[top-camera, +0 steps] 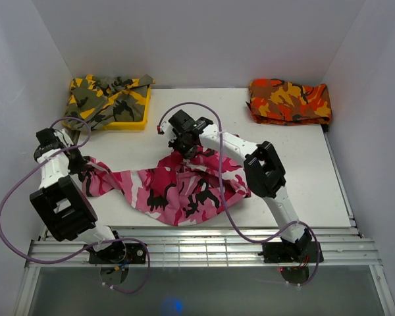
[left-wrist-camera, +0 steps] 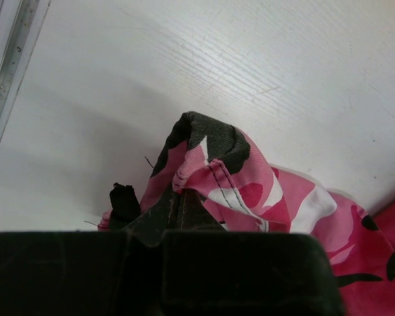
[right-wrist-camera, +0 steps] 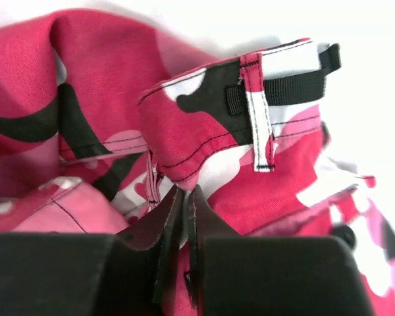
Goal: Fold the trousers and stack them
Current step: Flatten the trousers out
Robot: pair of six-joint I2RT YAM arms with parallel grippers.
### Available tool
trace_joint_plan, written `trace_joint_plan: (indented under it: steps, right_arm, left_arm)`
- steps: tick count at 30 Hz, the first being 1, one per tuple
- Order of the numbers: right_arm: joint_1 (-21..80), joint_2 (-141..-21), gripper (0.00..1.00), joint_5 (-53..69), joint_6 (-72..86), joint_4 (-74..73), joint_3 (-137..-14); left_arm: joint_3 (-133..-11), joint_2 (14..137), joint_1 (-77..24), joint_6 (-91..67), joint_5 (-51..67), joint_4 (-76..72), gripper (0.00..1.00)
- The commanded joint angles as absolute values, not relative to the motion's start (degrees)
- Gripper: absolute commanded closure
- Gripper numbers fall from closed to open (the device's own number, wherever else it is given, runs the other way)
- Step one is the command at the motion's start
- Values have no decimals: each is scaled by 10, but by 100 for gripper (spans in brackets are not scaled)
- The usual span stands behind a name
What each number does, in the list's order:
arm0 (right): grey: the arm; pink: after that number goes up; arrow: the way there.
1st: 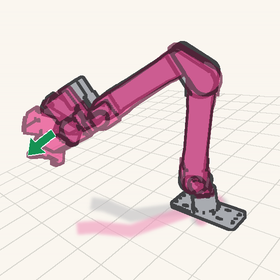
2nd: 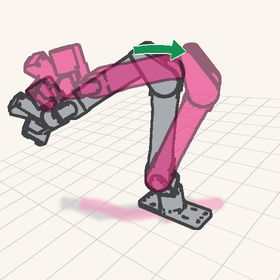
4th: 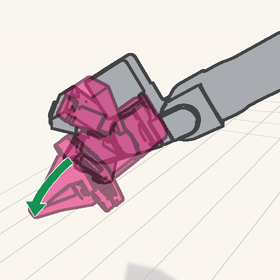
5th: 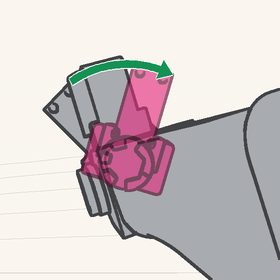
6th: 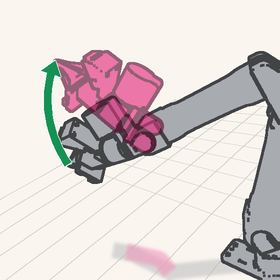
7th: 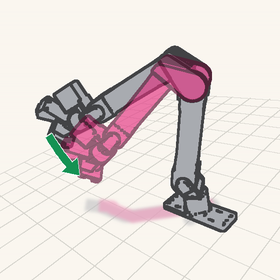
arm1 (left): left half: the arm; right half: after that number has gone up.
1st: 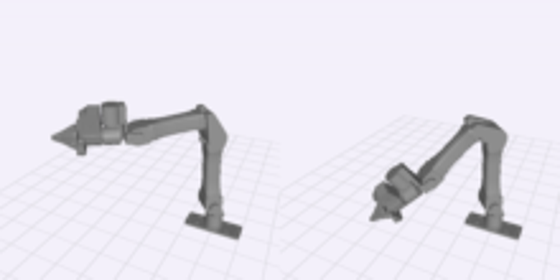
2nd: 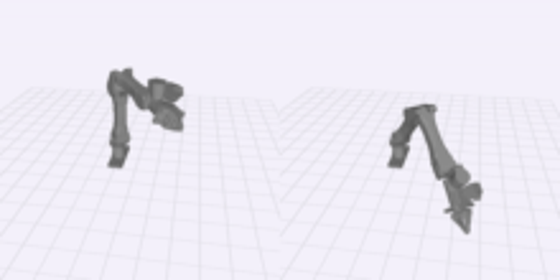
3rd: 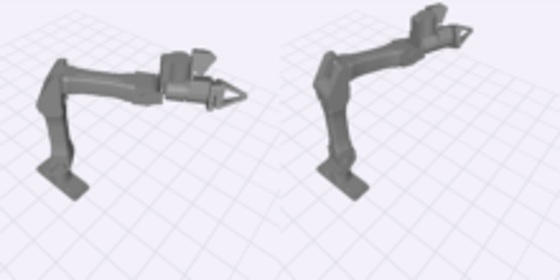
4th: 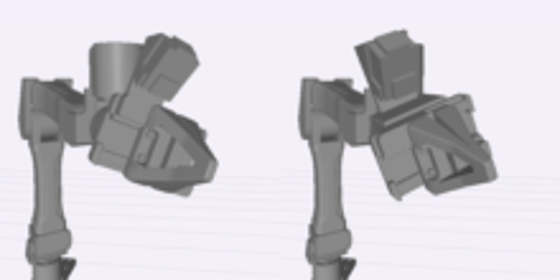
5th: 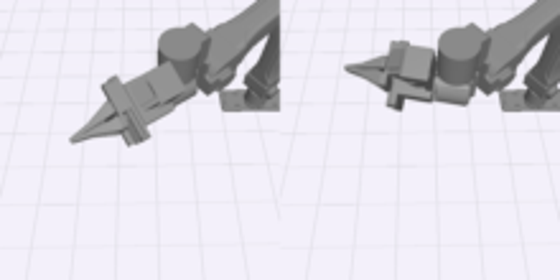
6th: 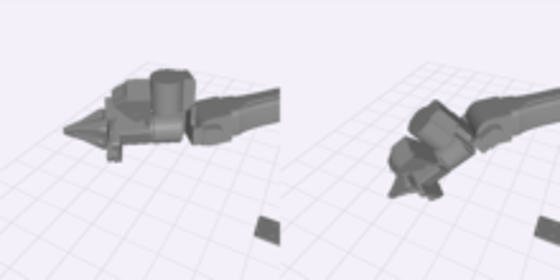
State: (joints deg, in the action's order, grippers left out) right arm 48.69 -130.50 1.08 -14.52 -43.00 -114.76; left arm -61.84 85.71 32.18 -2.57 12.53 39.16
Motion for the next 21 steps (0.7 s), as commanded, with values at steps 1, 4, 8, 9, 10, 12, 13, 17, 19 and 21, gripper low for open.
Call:
trace_joint_plan:
  steps: [1,4,8,9,10,12,13,17,19,21]
  right_arm:
    - [469,-1225,92,-40,-160,-403,-1162]
    - [451,-1167,92,-33,-165,-398,-1146]
    - [410,-1081,92,-13,-155,-396,-1115]
    - [401,-1063,92,11,-149,-397,-1108]
    - [382,-1023,92,26,-143,-397,-1087]
    - [353,-959,92,45,-142,-398,-1048]
    - [339,-940,92,48,-141,-398,-1032]
    - [253,-825,92,59,-147,-393,-920]
    - [195,-753,92,56,-155,-387,-866]
    - [158,-703,92,46,-165,-387,-780]
  left_arm:
    - [-634,860,325,-18,137,374,100]
    - [-643,860,325,-11,142,368,100]
    - [-652,851,325,-2,150,361,100]
    - [-655,846,326,6,152,360,100]
    - [-657,844,325,16,153,360,100]
    - [-663,839,325,21,150,360,100]
    - [-665,839,325,22,146,359,100]
    - [-681,840,325,25,110,355,100]
    - [-682,840,325,25,98,351,100]
    - [-682,840,325,25,97,347,100]
